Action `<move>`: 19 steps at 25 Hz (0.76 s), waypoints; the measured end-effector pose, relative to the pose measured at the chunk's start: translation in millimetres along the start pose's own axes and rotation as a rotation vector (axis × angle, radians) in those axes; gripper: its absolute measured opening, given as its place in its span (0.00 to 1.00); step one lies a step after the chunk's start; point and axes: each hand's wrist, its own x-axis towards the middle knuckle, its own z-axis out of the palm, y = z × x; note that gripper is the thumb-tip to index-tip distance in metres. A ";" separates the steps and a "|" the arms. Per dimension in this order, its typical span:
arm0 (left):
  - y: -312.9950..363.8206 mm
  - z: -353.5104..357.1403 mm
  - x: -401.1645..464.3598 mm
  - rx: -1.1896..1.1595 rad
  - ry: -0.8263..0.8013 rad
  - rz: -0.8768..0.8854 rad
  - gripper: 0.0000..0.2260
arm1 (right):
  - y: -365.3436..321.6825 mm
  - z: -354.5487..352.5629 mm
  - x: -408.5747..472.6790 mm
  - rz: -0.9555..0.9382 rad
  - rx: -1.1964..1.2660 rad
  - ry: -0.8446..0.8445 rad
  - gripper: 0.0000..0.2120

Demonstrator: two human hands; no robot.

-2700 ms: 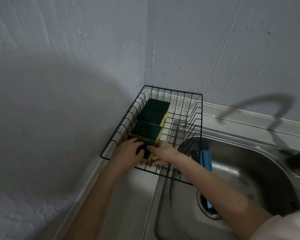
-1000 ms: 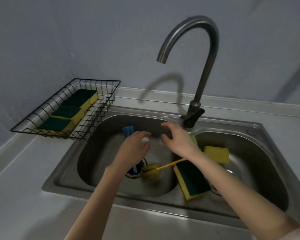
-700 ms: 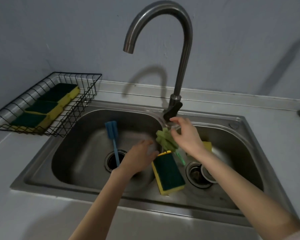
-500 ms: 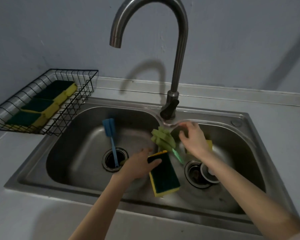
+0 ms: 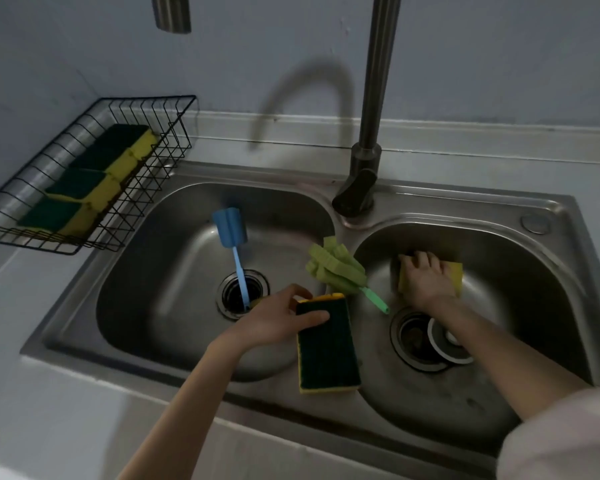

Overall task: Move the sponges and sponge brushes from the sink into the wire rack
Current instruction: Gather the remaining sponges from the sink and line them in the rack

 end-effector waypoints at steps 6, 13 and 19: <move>-4.9 -1.2 8.5 -0.041 -0.013 -0.014 0.17 | -2.1 8.0 4.9 -0.019 -0.070 0.056 0.30; 0.4 1.5 0.0 -0.020 0.002 0.040 0.24 | -4.2 -6.4 -16.7 -0.026 -0.021 0.084 0.33; 4.3 -3.4 -20.1 0.012 0.057 0.119 0.22 | -17.2 -43.6 -50.8 0.007 0.090 0.163 0.34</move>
